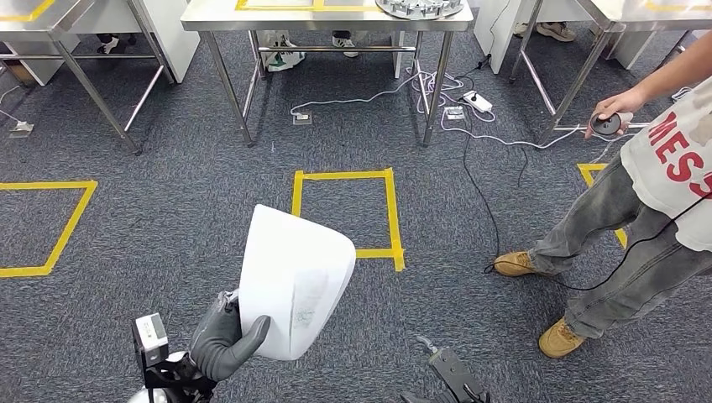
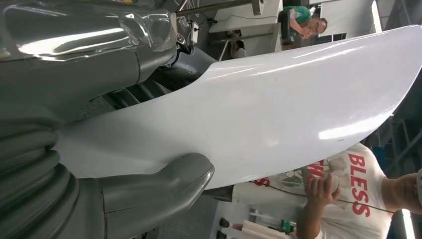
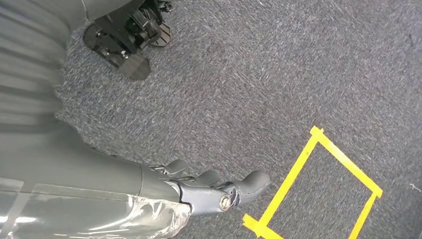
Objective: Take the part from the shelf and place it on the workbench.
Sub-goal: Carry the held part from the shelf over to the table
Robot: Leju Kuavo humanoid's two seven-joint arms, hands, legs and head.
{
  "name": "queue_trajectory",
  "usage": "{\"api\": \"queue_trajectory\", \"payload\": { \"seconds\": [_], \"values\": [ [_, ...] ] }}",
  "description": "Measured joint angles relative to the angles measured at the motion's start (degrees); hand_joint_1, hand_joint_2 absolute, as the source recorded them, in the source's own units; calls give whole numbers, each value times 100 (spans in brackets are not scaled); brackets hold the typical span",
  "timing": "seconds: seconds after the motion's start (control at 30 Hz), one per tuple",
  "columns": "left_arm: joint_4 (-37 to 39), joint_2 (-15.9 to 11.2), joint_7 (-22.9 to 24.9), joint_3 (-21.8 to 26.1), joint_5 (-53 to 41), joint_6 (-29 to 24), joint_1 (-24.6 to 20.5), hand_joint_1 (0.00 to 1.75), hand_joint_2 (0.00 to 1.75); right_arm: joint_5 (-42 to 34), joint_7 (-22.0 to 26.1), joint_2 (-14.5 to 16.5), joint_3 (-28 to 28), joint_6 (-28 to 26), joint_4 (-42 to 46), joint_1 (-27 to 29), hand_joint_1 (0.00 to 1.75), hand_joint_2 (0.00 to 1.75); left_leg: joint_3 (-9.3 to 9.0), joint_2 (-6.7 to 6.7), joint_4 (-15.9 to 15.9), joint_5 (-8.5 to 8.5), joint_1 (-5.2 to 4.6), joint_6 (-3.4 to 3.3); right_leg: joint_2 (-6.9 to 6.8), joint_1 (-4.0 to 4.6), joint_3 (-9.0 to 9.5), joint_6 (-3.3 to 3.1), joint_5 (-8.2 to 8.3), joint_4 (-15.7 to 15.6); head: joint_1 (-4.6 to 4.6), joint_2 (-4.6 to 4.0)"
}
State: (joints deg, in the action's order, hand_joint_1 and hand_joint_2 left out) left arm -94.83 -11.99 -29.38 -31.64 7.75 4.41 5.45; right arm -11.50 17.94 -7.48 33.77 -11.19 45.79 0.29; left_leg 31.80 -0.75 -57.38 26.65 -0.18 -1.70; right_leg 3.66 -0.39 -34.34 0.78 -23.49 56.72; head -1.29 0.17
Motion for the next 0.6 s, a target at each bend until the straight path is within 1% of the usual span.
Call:
{"api": "queue_trajectory", "payload": {
  "seconds": [0.17,0.27,0.47,0.6],
  "values": [
    [90,93,361,77,-51,-277,-97,175,175,-30,-48,6,-40,-55,0,-1,0,175,3,0,0,0,11,0,0,9,0,-2,1,0,0,0],
    [137,143,440,122,-140,-358,-149,175,175,-37,-69,7,-62,-72,0,1,0,175,2,0,0,-1,15,1,0,12,-1,-3,2,0,0,0],
    [225,158,155,134,-634,-518,-133,175,175,-35,-76,3,-69,-75,0,59,0,175,5,0,0,-1,19,1,0,15,-5,-3,1,1,0,0],
    [306,121,94,93,-774,-545,-84,175,175,-24,-76,-7,-56,-86,0,108,0,175,12,0,0,-1,19,1,1,15,-11,-3,1,1,0,0]
  ]
}}
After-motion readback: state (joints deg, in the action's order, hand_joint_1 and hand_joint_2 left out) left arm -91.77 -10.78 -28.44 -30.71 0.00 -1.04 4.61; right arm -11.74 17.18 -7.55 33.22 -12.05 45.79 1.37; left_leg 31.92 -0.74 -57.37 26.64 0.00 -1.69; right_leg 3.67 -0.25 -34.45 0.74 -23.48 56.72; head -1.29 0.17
